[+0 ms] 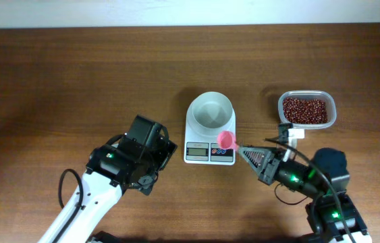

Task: Scoop and weigh 50g on scale
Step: 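Carry the pink scoop with the right gripper toward the bean tub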

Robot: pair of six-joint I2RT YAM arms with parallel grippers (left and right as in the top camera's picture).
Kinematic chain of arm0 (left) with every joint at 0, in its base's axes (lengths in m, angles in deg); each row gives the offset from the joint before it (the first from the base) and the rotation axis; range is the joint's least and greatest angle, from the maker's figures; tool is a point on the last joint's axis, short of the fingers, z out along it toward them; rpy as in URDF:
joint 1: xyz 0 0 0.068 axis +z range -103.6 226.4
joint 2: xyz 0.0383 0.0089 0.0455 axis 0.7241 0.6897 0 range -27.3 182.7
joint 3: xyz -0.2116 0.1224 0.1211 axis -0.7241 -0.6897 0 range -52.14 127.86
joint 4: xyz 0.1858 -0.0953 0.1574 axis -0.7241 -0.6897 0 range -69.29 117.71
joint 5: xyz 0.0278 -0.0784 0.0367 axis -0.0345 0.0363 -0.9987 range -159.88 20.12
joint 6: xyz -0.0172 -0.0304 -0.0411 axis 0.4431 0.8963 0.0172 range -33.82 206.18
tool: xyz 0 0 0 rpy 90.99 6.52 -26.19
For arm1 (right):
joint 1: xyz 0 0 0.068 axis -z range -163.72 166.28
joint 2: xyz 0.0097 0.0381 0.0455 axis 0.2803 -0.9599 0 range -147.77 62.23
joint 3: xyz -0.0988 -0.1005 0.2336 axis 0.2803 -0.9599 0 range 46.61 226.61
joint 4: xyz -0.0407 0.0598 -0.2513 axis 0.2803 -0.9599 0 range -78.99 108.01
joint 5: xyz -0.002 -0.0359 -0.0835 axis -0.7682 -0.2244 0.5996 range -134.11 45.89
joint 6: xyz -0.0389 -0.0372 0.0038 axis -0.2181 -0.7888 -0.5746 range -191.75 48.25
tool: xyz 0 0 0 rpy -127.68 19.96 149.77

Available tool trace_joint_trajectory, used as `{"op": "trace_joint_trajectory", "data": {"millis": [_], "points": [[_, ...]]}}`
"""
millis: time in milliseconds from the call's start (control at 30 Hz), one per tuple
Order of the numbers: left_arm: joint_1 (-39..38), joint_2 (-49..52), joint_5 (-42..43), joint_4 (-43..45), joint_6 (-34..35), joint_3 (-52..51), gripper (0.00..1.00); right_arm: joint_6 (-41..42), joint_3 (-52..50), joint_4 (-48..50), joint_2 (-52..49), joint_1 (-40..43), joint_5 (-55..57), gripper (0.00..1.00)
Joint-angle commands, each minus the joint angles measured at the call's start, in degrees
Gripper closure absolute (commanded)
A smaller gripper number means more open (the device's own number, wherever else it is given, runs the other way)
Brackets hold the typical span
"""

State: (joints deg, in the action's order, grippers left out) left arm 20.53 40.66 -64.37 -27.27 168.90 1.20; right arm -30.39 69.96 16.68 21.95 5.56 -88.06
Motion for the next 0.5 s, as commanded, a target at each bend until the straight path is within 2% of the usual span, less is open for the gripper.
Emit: {"op": "trace_joint_trajectory", "data": {"millis": [0, 300, 467], "points": [[-0.24, -0.44, -0.85, 0.24, -0.11, 0.04, 0.01, -0.46, 0.35, 0.02, 0.44, 4.72, -5.22, 0.96], [-0.24, -0.44, -0.83, 0.22, -0.11, 0.04, 0.01, 0.85, 0.35, 0.11, 0.44, 20.17, -17.77, 0.96], [-0.24, -0.44, -0.81, 0.20, -0.11, 0.04, 0.01, 0.90, 0.35, 0.24, 0.44, 32.57, -28.83, 0.96]]}}
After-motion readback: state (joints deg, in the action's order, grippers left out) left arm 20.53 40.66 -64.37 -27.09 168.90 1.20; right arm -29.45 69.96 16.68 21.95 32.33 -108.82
